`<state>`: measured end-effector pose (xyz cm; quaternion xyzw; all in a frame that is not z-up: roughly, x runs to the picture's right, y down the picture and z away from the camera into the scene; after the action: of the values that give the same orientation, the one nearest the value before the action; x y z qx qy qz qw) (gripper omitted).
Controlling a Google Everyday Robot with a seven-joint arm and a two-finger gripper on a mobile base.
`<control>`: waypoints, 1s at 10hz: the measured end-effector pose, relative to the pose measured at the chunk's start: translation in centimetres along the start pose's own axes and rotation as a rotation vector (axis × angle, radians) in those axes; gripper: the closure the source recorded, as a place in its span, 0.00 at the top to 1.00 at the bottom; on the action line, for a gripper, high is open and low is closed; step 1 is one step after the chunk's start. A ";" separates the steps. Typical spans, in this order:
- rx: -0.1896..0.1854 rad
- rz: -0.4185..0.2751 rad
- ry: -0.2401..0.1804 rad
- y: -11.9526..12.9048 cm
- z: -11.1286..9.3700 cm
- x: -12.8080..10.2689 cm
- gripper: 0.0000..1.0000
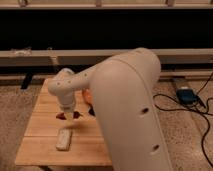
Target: Place the pepper on the white sponge
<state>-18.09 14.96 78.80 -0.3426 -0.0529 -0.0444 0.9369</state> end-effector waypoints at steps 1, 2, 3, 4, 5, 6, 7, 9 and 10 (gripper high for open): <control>-0.012 -0.007 0.001 1.4 0.0 1.0 0.00; -0.023 -0.030 -0.001 3.0 0.0 0.9 0.00; -0.032 -0.056 -0.002 4.6 0.1 0.6 0.00; -0.041 -0.091 -0.003 6.1 0.3 -0.2 0.00; -0.044 -0.122 -0.005 6.8 0.3 -1.2 0.00; -0.047 -0.147 -0.006 7.3 0.4 -1.8 0.00; -0.047 -0.174 -0.006 7.9 0.4 -2.5 0.00; -0.044 -0.226 -0.009 8.2 0.6 -4.4 0.00; -0.048 -0.244 -0.002 8.3 0.7 -5.0 0.00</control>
<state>-22.07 21.97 73.41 -0.3558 -0.0941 -0.1589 0.9161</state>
